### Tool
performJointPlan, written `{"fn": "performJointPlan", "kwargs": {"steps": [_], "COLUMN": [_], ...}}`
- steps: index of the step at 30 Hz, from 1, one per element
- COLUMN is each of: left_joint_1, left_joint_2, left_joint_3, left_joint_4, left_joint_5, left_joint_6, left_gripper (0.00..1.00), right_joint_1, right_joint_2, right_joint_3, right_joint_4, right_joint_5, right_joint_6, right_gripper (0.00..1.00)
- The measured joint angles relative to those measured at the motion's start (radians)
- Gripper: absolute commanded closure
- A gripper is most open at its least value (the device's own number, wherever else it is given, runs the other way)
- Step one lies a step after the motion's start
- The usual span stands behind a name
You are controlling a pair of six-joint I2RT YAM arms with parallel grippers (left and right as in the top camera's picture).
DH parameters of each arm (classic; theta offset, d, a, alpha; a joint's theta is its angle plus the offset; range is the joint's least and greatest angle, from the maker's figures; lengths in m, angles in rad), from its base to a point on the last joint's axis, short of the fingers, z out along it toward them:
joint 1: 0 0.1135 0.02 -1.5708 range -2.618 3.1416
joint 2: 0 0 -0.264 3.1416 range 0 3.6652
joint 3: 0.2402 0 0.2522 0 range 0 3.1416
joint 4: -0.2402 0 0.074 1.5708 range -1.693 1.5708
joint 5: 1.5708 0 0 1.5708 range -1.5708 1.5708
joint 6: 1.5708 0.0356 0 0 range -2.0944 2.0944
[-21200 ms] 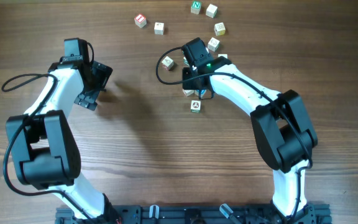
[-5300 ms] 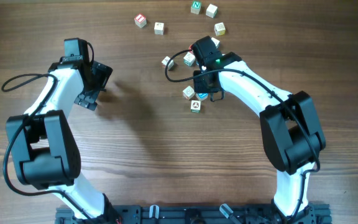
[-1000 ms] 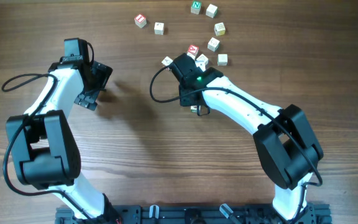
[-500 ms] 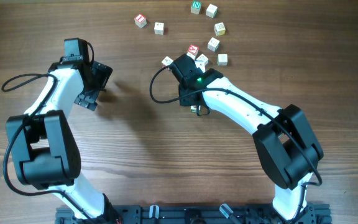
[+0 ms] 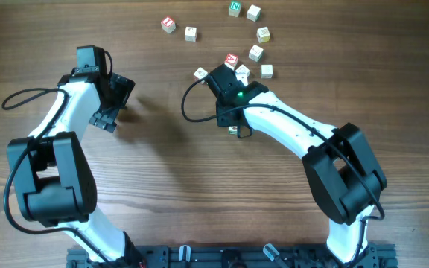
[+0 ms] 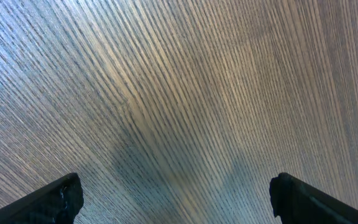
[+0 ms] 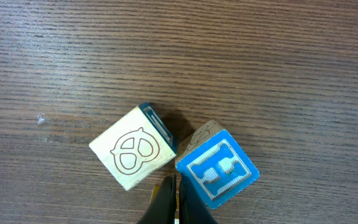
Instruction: Form a circle
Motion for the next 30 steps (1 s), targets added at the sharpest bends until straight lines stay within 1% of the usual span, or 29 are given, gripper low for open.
{"fn": "performJointPlan", "kwargs": {"steps": [30], "left_joint_1": [0.0], "left_joint_2": [0.0], "left_joint_3": [0.0], "left_joint_4": [0.0], "left_joint_5": [0.0], "left_joint_6": [0.0], "left_gripper": [0.0], "right_joint_1": [0.0], "right_joint_2": [0.0], "right_joint_3": [0.0], "right_joint_4": [0.008], "right_joint_5": [0.023], "right_joint_6": [0.019], "right_gripper": [0.95]}}
